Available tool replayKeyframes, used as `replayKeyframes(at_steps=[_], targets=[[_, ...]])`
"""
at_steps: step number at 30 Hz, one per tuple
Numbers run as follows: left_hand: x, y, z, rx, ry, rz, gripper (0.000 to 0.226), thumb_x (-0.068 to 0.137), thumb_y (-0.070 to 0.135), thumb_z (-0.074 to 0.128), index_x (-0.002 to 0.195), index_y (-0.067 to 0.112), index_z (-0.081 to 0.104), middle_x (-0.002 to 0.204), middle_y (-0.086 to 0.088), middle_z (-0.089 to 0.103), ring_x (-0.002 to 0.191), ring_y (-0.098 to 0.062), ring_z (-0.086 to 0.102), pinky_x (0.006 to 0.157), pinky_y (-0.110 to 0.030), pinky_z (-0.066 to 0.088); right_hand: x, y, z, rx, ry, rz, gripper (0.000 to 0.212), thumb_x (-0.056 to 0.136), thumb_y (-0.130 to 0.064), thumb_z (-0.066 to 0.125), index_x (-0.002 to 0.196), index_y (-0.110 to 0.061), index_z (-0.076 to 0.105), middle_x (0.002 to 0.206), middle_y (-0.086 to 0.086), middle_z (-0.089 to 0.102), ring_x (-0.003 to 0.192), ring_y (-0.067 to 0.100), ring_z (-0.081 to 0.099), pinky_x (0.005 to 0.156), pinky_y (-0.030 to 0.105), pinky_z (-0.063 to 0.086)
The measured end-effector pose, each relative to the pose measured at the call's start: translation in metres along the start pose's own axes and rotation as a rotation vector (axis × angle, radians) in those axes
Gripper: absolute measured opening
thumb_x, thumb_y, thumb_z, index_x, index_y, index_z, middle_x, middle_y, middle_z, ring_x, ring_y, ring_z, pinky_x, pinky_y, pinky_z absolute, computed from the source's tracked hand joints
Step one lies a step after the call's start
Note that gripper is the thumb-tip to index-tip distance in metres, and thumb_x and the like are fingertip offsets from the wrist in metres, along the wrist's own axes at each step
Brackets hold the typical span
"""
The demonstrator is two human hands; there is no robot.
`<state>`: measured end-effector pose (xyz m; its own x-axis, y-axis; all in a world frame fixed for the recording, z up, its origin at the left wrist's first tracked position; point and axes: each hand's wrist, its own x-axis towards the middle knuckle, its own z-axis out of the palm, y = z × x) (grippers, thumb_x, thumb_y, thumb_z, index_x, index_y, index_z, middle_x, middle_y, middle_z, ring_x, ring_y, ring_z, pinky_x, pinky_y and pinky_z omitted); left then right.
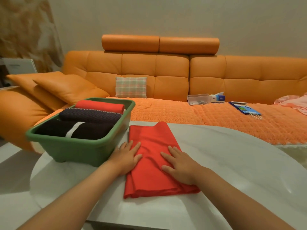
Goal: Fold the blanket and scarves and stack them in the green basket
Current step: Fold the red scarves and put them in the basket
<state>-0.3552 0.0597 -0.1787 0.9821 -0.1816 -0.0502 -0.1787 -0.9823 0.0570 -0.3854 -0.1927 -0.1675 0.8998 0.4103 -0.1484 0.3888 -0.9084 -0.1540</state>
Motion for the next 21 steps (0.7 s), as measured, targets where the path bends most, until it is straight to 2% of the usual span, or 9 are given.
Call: replayKeyframes(at_steps=[2, 4, 5, 7, 10, 14, 16, 19, 21], targets=[[-0.01, 0.002, -0.002, -0.021, 0.143, -0.005, 0.05, 0.099, 0.044, 0.04, 0.145, 0.025, 0.036, 0.147, -0.006, 0.037, 0.137, -0.028, 0.035, 0.109, -0.043, 0.034, -0.001, 0.0, 0.002, 0.021, 0.005, 0.02, 0.066, 0.1, -0.064, 0.026, 0.158, -0.04, 0.007, 0.167, 0.0, -0.009, 0.153, 0.017, -0.01, 0.124, 0.041, 0.001], [-0.022, 0.008, -0.007, -0.076, 0.295, 0.11, 0.027, 0.093, 0.036, 0.05, 0.115, 0.022, 0.052, 0.118, -0.002, 0.047, 0.116, -0.027, 0.048, 0.095, -0.044, 0.044, -0.001, 0.0, 0.001, 0.043, 0.008, 0.029, 0.064, 0.101, -0.062, 0.026, 0.158, -0.039, 0.009, 0.167, 0.0, -0.009, 0.153, 0.017, -0.01, 0.124, 0.042, 0.002], [-0.03, 0.011, -0.011, -0.099, 0.345, 0.211, 0.02, 0.09, 0.037, 0.052, 0.104, 0.023, 0.055, 0.107, 0.002, 0.048, 0.106, -0.024, 0.05, 0.089, -0.043, 0.046, -0.001, 0.0, -0.001, 0.05, 0.005, 0.031, 0.063, 0.101, -0.061, 0.026, 0.158, -0.039, 0.01, 0.167, 0.0, -0.008, 0.153, 0.017, -0.009, 0.124, 0.042, 0.002], [-0.051, 0.019, -0.021, -0.137, 0.334, 0.406, 0.024, 0.085, 0.053, 0.052, 0.09, 0.03, 0.058, 0.093, 0.011, 0.048, 0.092, -0.012, 0.049, 0.082, -0.033, 0.044, -0.001, -0.001, -0.002, 0.063, -0.002, 0.036, 0.062, 0.102, -0.06, 0.027, 0.158, -0.038, 0.012, 0.167, 0.0, -0.006, 0.153, 0.018, -0.008, 0.124, 0.041, 0.003], [-0.079, 0.027, -0.03, -0.15, 0.176, 0.529, 0.041, 0.075, 0.072, 0.057, 0.09, 0.034, 0.059, 0.089, 0.018, 0.053, 0.084, -0.001, 0.046, 0.076, -0.019, 0.036, -0.002, -0.004, -0.006, 0.077, -0.005, 0.04, 0.06, 0.103, -0.057, 0.027, 0.158, -0.036, 0.014, 0.167, 0.002, -0.003, 0.154, 0.019, -0.005, 0.124, 0.038, 0.002], [-0.09, 0.023, -0.028, -0.121, 0.195, 0.519, 0.025, 0.086, 0.05, 0.065, 0.104, 0.034, 0.074, 0.095, 0.014, 0.063, 0.087, -0.005, 0.055, 0.077, -0.03, 0.049, -0.005, -0.004, -0.01, 0.133, -0.019, 0.047, 0.058, 0.104, -0.054, 0.027, 0.158, -0.033, 0.017, 0.167, 0.002, 0.001, 0.154, 0.019, -0.001, 0.124, 0.035, 0.002], [-0.091, 0.017, -0.03, -0.162, 0.21, 0.5, 0.023, 0.091, 0.045, 0.062, 0.101, 0.032, 0.077, 0.089, 0.01, 0.066, 0.08, -0.008, 0.059, 0.074, -0.034, 0.051, -0.006, -0.002, -0.01, 0.146, -0.026, 0.054, 0.058, 0.105, -0.053, 0.027, 0.158, -0.033, 0.019, 0.167, 0.002, 0.003, 0.154, 0.019, 0.0, 0.124, 0.036, 0.002], [-0.098, 0.008, -0.041, -0.141, 0.252, 0.508, 0.031, 0.091, 0.049, 0.054, 0.091, 0.029, 0.078, 0.078, 0.009, 0.064, 0.071, -0.008, 0.057, 0.066, -0.032, 0.049, -0.007, 0.002, -0.01, 0.11, -0.031, 0.062, 0.057, 0.105, -0.053, 0.025, 0.158, -0.034, 0.019, 0.167, 0.001, 0.002, 0.154, 0.018, 0.001, 0.124, 0.039, 0.005], [-0.106, 0.003, -0.052, -0.062, 0.196, 0.48, 0.028, 0.091, 0.049, 0.057, 0.085, 0.029, 0.076, 0.075, 0.012, 0.063, 0.07, -0.007, 0.055, 0.063, -0.028, 0.048, -0.008, 0.002, -0.01, 0.047, -0.043, 0.061, 0.057, 0.105, -0.053, 0.025, 0.158, -0.034, 0.016, 0.167, 0.002, 0.0, 0.154, 0.019, 0.0, 0.124, 0.042, 0.007]])
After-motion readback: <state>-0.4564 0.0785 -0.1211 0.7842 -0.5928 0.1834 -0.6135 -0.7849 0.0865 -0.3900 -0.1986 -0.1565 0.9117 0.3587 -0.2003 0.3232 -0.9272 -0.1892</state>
